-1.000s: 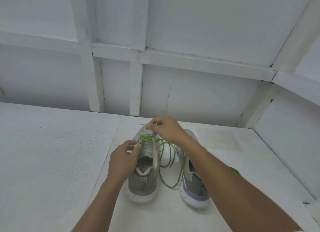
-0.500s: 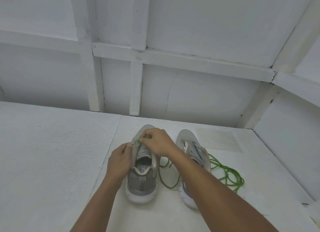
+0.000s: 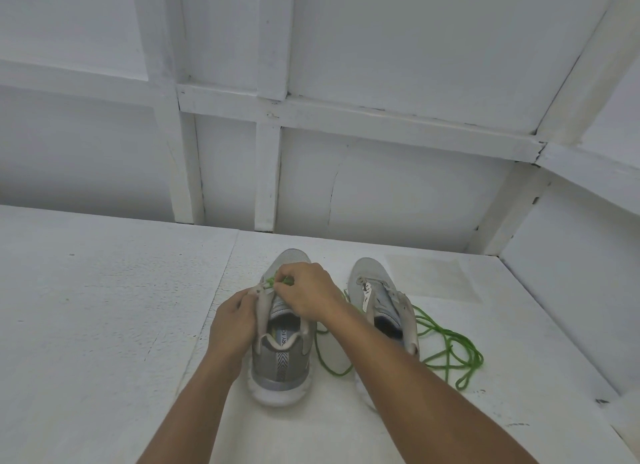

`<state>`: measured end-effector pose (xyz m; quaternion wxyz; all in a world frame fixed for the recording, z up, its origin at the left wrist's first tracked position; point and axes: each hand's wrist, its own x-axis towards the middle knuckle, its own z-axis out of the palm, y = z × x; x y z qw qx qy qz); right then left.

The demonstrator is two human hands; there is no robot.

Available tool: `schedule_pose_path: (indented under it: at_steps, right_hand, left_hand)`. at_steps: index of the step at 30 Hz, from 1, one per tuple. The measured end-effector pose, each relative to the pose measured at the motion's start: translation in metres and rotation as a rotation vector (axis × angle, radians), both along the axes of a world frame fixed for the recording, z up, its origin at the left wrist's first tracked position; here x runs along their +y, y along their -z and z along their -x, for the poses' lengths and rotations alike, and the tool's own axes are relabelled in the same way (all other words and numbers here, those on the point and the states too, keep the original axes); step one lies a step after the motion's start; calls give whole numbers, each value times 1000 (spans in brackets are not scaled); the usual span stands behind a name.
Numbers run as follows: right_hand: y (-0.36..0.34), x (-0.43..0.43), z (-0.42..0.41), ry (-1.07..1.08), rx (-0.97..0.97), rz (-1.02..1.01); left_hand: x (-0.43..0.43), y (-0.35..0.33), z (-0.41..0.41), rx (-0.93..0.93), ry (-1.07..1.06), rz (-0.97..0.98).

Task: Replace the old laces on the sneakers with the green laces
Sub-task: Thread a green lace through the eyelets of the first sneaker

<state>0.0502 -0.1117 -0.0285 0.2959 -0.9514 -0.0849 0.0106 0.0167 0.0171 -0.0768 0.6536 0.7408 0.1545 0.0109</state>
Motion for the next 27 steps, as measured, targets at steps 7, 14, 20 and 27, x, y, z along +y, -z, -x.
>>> schedule_pose_path:
  at_steps: [7,14,20,27]
  right_hand:
    - [0,1,-1,3,8,14]
    - [2,5,-2,26,-10,49]
    - [3,6,-3,4,-20,83]
    - [2,7,-3,-6,-33,100]
  left_hand:
    - [-1,-3,2,-12,-1,8]
    - [0,-2,2,-6,-6,5]
    - [-1,-3,3,-16,-8,23]
    - [-1,-4,4,-28,5,19]
